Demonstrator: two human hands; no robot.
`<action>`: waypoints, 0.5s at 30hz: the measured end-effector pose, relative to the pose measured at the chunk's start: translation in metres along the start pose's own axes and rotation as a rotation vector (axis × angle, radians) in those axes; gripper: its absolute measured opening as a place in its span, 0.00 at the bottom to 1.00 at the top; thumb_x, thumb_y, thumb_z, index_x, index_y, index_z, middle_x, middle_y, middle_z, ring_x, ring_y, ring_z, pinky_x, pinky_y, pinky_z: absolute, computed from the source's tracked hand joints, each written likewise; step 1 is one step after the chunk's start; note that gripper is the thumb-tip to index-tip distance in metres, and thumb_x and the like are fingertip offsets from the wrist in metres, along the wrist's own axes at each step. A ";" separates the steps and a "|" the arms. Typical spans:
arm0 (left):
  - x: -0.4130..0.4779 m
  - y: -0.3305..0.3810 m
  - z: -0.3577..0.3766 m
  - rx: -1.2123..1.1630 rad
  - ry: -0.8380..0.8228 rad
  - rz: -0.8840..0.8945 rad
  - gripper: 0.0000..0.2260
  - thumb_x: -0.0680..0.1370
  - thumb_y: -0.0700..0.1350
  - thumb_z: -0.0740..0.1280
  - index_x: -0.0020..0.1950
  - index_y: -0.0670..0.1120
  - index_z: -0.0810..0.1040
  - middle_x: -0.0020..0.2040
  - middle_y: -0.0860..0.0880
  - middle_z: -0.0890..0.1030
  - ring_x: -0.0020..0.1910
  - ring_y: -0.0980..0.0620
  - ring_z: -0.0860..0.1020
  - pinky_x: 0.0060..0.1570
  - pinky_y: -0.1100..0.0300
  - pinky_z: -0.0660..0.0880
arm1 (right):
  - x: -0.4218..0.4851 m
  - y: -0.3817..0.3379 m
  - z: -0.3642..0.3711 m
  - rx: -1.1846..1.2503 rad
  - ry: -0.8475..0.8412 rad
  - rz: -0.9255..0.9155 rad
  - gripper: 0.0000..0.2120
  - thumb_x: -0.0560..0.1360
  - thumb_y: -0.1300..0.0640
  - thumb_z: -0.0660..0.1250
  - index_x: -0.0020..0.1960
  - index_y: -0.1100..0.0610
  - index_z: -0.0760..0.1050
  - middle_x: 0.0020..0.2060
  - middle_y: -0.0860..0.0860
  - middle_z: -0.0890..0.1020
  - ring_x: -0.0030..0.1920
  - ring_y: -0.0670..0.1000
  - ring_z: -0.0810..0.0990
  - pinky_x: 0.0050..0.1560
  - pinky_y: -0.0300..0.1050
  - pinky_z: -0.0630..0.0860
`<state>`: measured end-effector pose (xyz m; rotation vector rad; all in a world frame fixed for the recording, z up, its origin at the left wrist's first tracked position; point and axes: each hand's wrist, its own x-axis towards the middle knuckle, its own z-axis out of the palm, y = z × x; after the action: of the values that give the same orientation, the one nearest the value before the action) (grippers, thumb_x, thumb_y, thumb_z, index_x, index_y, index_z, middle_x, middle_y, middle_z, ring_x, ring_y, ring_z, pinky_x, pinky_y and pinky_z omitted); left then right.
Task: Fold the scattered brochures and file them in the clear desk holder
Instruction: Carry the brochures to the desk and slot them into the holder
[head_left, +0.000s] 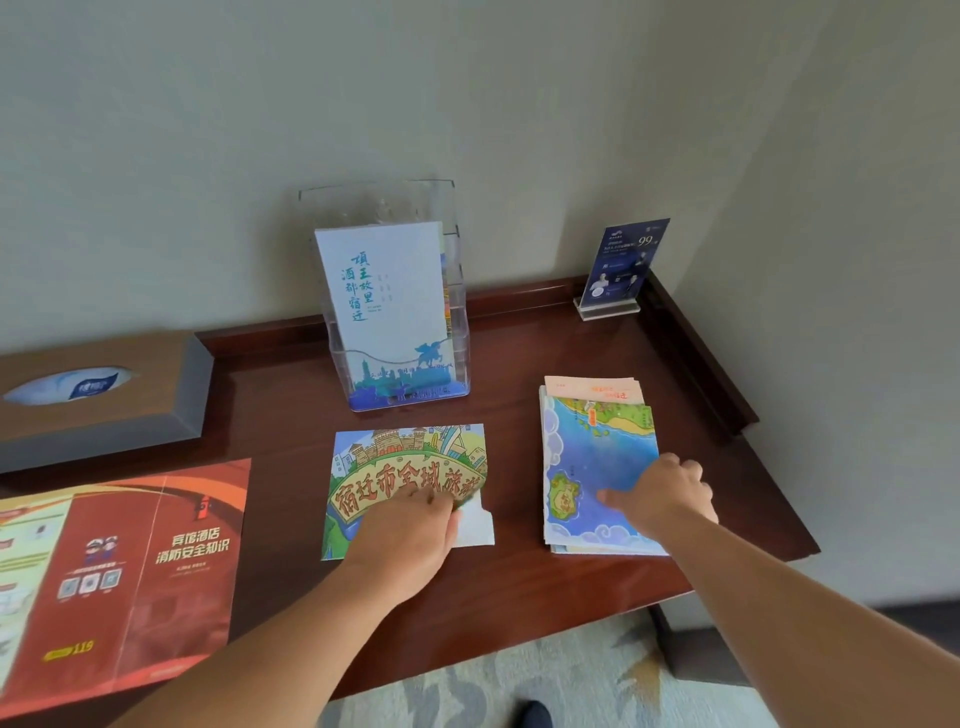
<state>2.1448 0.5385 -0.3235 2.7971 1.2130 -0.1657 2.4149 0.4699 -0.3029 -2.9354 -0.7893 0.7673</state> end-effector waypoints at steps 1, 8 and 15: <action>0.000 0.000 -0.002 -0.022 0.011 -0.025 0.17 0.83 0.52 0.49 0.56 0.47 0.75 0.48 0.50 0.80 0.47 0.50 0.77 0.40 0.55 0.73 | 0.000 0.000 0.001 -0.004 0.005 -0.002 0.46 0.66 0.36 0.75 0.71 0.60 0.60 0.63 0.57 0.68 0.65 0.59 0.70 0.58 0.55 0.74; 0.005 -0.008 -0.006 -0.173 0.019 -0.145 0.10 0.83 0.50 0.51 0.44 0.49 0.67 0.33 0.53 0.71 0.33 0.51 0.75 0.32 0.57 0.66 | 0.008 0.008 -0.001 0.056 0.001 0.019 0.45 0.65 0.43 0.78 0.72 0.58 0.59 0.64 0.58 0.68 0.65 0.62 0.71 0.59 0.58 0.75; 0.000 -0.009 -0.006 -0.217 0.039 -0.146 0.09 0.82 0.51 0.52 0.44 0.51 0.65 0.33 0.54 0.71 0.33 0.54 0.75 0.31 0.59 0.68 | 0.025 -0.008 -0.014 -0.078 0.138 -0.252 0.48 0.63 0.39 0.77 0.75 0.51 0.56 0.66 0.54 0.65 0.65 0.59 0.68 0.60 0.58 0.72</action>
<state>2.1384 0.5458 -0.3184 2.5396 1.3557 0.0102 2.4363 0.4901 -0.3006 -2.8364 -1.1700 0.5216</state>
